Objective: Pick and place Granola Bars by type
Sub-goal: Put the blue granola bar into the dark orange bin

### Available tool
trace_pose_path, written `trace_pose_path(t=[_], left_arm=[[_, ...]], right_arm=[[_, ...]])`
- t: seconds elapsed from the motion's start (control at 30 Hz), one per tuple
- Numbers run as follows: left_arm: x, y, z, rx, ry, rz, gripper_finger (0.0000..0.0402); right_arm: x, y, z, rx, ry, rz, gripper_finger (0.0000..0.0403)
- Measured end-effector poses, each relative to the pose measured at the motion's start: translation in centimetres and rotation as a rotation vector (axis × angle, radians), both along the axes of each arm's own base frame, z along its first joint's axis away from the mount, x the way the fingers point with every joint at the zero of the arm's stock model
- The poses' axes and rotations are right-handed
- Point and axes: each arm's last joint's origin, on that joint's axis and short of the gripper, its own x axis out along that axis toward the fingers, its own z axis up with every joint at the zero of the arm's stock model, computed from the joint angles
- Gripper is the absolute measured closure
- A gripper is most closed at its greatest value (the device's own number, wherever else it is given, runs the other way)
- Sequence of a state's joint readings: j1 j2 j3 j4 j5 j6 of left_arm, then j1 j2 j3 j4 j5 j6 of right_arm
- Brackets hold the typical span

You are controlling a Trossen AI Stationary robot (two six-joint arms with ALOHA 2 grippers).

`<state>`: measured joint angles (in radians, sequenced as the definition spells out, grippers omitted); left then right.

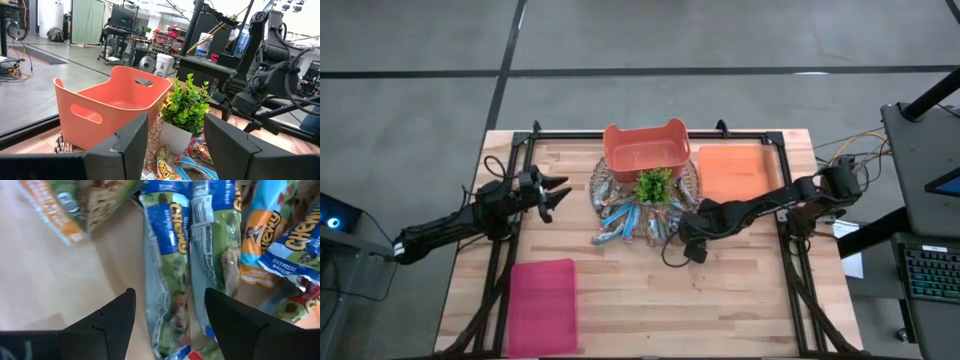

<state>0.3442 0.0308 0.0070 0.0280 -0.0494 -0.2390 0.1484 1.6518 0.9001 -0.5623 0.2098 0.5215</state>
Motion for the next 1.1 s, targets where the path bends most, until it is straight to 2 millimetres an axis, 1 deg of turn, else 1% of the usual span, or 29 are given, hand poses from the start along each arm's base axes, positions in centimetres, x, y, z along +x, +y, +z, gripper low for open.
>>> trace_pose_path(t=[0.23, 0.4, 0.5, 0.6, 0.83, 0.93, 1.03, 1.1], left_arm=[[0.0, 0.0, 0.0, 0.0, 0.0, 0.0, 0.0228], [0.0, 0.0, 0.0, -0.001, 0.002, -0.001, 0.0228], [0.0, 0.0, 0.0, -0.001, 0.004, -0.001, 0.0228], [0.0, 0.0, 0.0, -0.001, 0.004, 0.0, 0.0228], [0.0, 0.0, 0.0, -0.001, 0.004, 0.0, 0.0228], [0.0, 0.0, 0.0, -0.001, 0.004, -0.001, 0.0228], [0.0, 0.0, 0.0, -0.002, 0.004, -0.001, 0.0228], [0.0, 0.0, 0.0, -0.001, 0.004, 0.0, 0.0228]], right_arm=[[0.5, 0.2, -1.7, 0.025, 0.046, 0.009, 0.0177], [0.8, 0.2, -1.8, 0.024, 0.051, 0.009, 0.018], [0.9, 0.2, -1.8, 0.028, 0.049, 0.008, 0.0194], [0.9, 0.2, -1.8, 0.039, 0.047, 0.011, 0.0223], [0.9, 0.3, -1.8, 0.054, 0.048, 0.012, 0.0322], [0.9, 0.3, -1.6, 0.053, 0.046, 0.011, 0.0358], [0.8, 0.3, -1.4, 0.054, 0.045, 0.011, 0.0382], [0.5, 0.2, -1.2, 0.054, 0.06, 0.003, 0.0388]])
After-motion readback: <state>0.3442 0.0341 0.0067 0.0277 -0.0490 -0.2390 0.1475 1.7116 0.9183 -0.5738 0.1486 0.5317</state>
